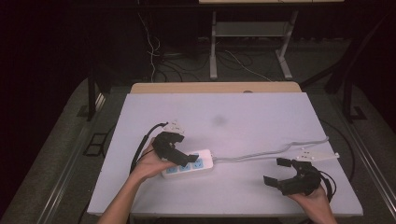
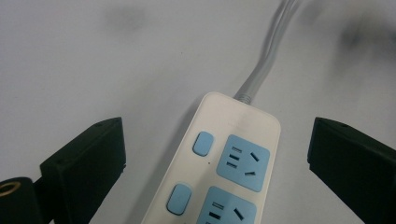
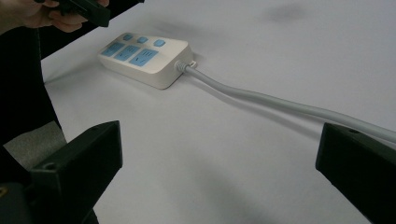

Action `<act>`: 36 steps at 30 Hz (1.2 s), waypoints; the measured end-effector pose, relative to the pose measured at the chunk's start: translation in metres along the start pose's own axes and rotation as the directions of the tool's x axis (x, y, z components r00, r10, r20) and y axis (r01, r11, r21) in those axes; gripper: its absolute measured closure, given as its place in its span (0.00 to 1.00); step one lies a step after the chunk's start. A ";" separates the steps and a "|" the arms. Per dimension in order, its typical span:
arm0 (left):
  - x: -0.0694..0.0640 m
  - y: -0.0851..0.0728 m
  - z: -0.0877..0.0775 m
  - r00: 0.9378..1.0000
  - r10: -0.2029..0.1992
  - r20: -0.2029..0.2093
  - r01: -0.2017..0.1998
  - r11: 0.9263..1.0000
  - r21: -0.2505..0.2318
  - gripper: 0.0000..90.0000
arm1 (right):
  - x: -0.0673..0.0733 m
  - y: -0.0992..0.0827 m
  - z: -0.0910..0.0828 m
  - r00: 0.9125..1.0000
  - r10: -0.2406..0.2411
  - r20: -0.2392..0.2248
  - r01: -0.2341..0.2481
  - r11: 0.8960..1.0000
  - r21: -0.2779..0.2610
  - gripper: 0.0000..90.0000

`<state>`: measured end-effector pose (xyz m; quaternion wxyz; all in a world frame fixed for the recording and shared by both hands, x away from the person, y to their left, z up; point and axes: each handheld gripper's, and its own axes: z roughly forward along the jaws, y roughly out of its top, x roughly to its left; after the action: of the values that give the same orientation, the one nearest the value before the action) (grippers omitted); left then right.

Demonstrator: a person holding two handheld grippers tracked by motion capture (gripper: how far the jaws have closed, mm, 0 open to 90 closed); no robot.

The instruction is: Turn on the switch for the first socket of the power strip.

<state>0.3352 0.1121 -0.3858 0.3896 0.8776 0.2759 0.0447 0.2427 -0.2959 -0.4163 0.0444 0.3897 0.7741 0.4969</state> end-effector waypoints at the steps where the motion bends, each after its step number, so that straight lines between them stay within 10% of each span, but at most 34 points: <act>1: 0.000 0.001 0.001 1.000 0.005 0.002 -0.005 1.000 0.009 0.04 | 0.000 0.000 0.000 1.000 0.000 0.000 0.000 1.000 0.000 0.00; 20: 0.002 0.021 0.007 0.993 0.093 0.067 -0.100 0.988 0.115 0.31 | 0.000 0.000 0.000 1.000 -0.001 0.000 0.001 1.000 0.004 0.00; 36: -0.003 0.030 0.021 0.979 0.181 0.095 -0.197 0.957 0.213 0.99 | 0.000 -0.001 0.002 1.000 -0.002 -0.002 0.002 1.000 0.008 0.00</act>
<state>0.3524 0.0800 -0.3786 0.2932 0.9389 0.1793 0.0181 0.2428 -0.2946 -0.4177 0.0425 0.3888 0.7765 0.4940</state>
